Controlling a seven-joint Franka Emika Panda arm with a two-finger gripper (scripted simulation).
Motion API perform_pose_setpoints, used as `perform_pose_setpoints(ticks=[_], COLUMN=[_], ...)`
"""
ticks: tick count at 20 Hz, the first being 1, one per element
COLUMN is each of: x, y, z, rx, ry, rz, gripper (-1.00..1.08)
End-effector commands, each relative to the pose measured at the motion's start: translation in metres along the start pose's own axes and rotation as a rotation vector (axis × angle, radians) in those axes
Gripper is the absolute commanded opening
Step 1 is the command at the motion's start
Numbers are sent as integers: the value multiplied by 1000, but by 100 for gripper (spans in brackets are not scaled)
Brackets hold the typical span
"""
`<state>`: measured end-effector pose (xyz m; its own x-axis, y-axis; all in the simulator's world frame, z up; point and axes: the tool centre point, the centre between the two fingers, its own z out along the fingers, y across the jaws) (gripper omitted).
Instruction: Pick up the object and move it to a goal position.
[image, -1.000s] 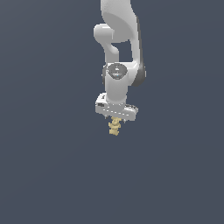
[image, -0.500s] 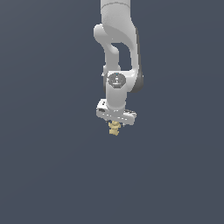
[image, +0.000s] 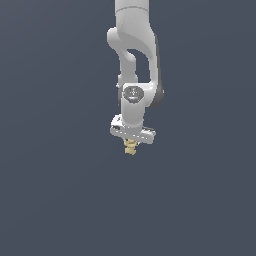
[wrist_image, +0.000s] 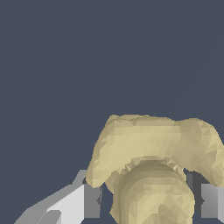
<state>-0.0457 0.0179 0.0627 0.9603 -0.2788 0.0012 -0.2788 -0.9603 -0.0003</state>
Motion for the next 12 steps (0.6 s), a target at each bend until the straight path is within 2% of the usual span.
perform_pose_setpoints(ticks=[1, 12], x=[0, 6], y=[0, 5], z=[1, -13], rx=[0, 0], ry=[-1, 0], rz=[0, 0], gripper=[-100, -100])
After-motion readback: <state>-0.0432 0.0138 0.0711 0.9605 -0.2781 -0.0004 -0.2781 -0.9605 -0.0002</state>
